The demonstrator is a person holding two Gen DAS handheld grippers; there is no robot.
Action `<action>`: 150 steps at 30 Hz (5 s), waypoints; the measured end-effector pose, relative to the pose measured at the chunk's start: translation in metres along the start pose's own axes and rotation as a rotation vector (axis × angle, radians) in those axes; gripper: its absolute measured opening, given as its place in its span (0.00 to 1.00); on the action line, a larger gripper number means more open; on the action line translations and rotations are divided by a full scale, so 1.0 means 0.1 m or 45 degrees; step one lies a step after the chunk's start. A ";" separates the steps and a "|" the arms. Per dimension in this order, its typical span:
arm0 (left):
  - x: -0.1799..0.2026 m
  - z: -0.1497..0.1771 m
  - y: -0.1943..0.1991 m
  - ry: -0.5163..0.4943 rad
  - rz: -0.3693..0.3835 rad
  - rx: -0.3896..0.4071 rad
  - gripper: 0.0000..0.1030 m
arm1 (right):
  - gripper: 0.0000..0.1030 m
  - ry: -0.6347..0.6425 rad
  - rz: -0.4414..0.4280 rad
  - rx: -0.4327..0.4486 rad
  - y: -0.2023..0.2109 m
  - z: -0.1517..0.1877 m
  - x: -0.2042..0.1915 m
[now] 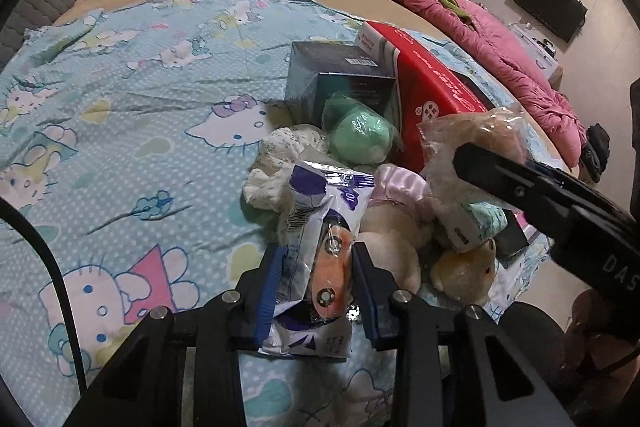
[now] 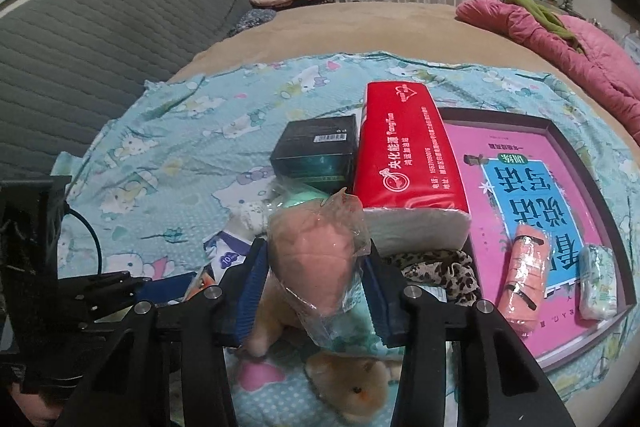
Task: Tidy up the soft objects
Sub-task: 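Carry the snack bag with the left tool while the right tool carries the plush over the tray, then open the left tool over the tray while the right tool releases the plush beside the tissue pack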
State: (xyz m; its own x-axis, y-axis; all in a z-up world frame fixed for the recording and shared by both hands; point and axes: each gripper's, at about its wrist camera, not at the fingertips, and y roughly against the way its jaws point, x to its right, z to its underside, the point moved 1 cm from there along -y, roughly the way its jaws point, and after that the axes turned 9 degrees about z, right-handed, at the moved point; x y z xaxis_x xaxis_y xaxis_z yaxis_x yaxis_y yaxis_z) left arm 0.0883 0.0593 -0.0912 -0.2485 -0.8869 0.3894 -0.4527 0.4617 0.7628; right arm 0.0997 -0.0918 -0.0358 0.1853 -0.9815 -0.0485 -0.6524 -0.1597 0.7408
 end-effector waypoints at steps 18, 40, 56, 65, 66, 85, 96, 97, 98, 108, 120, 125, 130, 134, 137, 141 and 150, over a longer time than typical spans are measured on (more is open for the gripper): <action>0.57 0.01 0.47 -0.112 -0.184 0.057 0.34 | 0.46 -0.063 -0.060 0.088 0.50 0.02 0.25; 1.55 -0.23 0.58 -0.291 -0.258 0.079 0.34 | 0.46 -0.244 -0.007 0.246 0.98 -0.06 0.94; 2.08 -0.47 0.30 -0.362 -0.207 0.060 0.34 | 0.46 -0.435 0.113 0.359 1.25 -0.03 1.77; 2.47 -0.58 -0.07 -0.417 -0.116 0.013 0.34 | 0.46 -0.557 0.238 0.388 1.37 0.07 2.34; 2.50 -0.58 -0.12 -0.422 -0.110 0.005 0.34 | 0.46 -0.568 0.244 0.384 1.37 0.10 2.40; 2.83 -0.51 -1.05 -0.447 -0.019 -0.176 0.34 | 0.46 -0.686 0.331 0.321 1.14 0.32 2.95; 2.89 -0.45 -1.44 -0.444 0.012 -0.260 0.34 | 0.46 -0.674 0.396 0.191 0.75 0.43 3.11; 2.88 -0.45 -1.46 -0.441 0.013 -0.261 0.34 | 0.46 -0.669 0.398 0.179 0.71 0.44 3.11; 2.88 -0.46 -1.47 -0.440 0.014 -0.262 0.34 | 0.46 -0.662 0.401 0.170 0.67 0.44 3.11; 2.74 -0.43 -1.55 -0.415 -0.010 -0.277 0.34 | 0.46 -0.610 0.397 0.077 0.39 0.47 3.05; 2.57 -0.46 -1.53 -0.369 -0.019 -0.260 0.34 | 0.46 -0.591 0.372 0.025 0.16 0.49 2.98; 2.56 -0.46 -1.53 -0.366 -0.019 -0.259 0.34 | 0.46 -0.603 0.293 0.029 0.11 0.49 2.93; 2.55 -0.46 -1.53 -0.362 -0.018 -0.258 0.34 | 0.46 -0.613 0.302 0.051 0.12 0.50 2.93; 2.56 -0.46 -1.53 -0.368 -0.020 -0.259 0.34 | 0.47 -0.611 0.363 0.066 0.14 0.51 2.98; 2.56 -0.46 -1.54 -0.368 -0.019 -0.258 0.34 | 0.47 -0.585 0.390 0.052 0.11 0.51 2.96; 2.56 -0.46 -1.55 -0.369 -0.020 -0.257 0.34 | 0.47 -0.564 0.400 0.054 0.10 0.50 2.95; 2.54 -0.47 -1.55 -0.349 -0.008 -0.257 0.34 | 0.51 -0.589 0.355 0.025 0.04 0.55 2.97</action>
State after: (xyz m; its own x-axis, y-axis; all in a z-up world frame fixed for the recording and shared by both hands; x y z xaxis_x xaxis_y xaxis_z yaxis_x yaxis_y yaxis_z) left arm 0.1353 -0.2386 -0.0866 -0.4795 -0.8407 0.2518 -0.2835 0.4199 0.8622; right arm 0.1111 -0.3893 -0.0839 -0.3367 -0.9304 -0.1452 -0.6452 0.1157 0.7552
